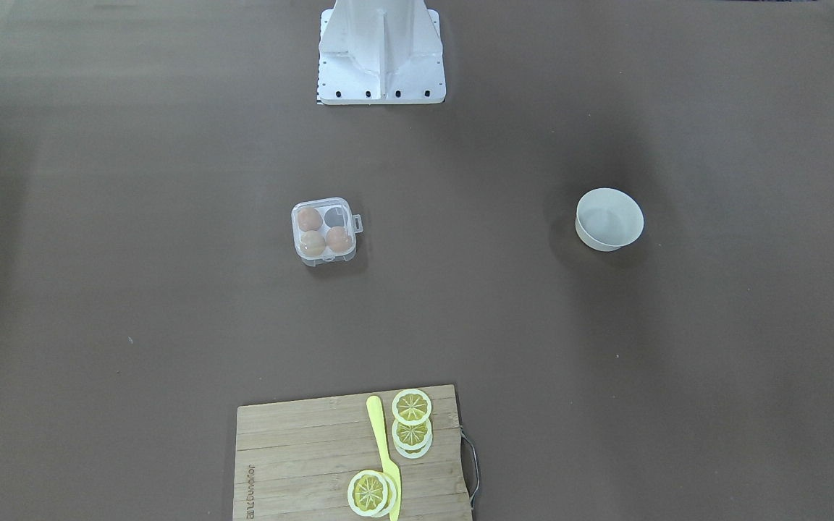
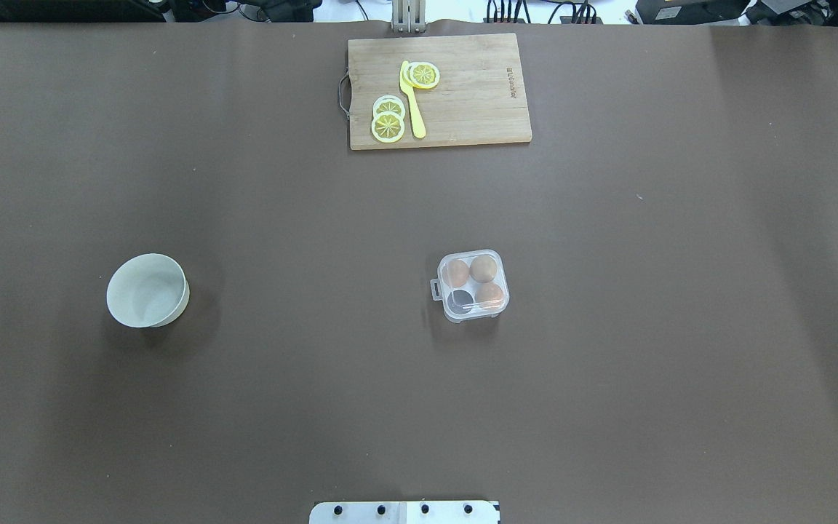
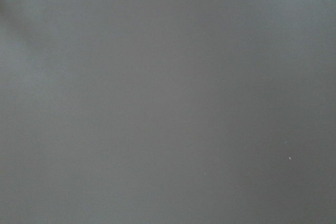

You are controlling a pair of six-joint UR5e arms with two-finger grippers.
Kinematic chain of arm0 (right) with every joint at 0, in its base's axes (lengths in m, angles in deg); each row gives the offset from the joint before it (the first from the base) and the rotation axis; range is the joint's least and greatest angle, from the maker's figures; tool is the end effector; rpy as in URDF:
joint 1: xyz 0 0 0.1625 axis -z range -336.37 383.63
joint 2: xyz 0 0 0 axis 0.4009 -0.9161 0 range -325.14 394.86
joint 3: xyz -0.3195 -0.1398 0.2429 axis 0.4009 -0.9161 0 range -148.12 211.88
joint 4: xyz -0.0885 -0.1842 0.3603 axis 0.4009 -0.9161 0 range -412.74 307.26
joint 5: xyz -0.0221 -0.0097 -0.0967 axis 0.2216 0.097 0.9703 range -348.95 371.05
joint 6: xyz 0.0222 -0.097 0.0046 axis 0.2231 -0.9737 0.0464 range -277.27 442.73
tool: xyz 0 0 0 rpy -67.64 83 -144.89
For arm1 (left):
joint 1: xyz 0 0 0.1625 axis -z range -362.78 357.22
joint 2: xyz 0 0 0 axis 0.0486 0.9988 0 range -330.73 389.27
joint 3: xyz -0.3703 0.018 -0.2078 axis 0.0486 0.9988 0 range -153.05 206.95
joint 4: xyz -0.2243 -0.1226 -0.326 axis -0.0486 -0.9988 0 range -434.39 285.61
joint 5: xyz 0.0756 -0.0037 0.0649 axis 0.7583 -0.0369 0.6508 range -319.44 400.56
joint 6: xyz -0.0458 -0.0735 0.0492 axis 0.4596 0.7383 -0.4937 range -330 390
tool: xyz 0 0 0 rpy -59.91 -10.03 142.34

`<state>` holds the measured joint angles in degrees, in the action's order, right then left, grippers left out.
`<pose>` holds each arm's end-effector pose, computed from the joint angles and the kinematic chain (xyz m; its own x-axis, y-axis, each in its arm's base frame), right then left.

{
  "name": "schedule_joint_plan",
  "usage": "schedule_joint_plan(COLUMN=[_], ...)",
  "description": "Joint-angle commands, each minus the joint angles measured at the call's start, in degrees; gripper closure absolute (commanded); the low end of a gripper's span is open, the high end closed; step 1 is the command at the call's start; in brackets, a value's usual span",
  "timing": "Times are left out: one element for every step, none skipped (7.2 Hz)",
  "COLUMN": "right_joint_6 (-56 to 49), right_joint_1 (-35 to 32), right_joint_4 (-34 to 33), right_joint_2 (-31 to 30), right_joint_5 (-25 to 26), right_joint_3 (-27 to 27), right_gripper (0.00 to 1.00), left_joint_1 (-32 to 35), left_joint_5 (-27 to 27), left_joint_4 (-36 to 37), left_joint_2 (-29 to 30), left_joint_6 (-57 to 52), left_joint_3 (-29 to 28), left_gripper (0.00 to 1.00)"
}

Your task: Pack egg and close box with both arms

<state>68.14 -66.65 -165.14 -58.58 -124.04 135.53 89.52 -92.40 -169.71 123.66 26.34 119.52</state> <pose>0.0649 -0.4428 0.6070 0.6838 -0.0981 0.7231 0.1729 0.9845 -0.0299 -0.0869 -0.5317 0.5887 0.7381 0.1775 -0.6509 -0.0078 0.9669 0.2549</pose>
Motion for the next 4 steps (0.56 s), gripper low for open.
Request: schedule_joint_plan(right_joint_6=[-0.09,-0.09,0.00,-0.09], right_joint_1=[-0.24,-0.33,-0.50,-0.59], right_joint_4=[0.00,0.00,0.00,0.00], right_joint_2=[0.00,0.00,0.00,0.00], right_joint_5=[-0.09,-0.09,-0.17,-0.09], right_joint_3=[0.14,0.32,0.32,0.32], right_gripper=[0.00,0.00,0.00,0.00], left_joint_1=[-0.02,-0.02,-0.02,-0.02], left_joint_5=[-0.11,-0.11,-0.11,-0.19], left_joint_4=[-0.13,-0.04,-0.13,-0.04], left_joint_2=[0.00,0.00,0.00,0.00], left_joint_6=[0.15,0.15,0.15,0.15], left_joint_3=[-0.03,-0.29,-0.20,-0.11], left_gripper=[0.02,0.02,0.02,0.02])
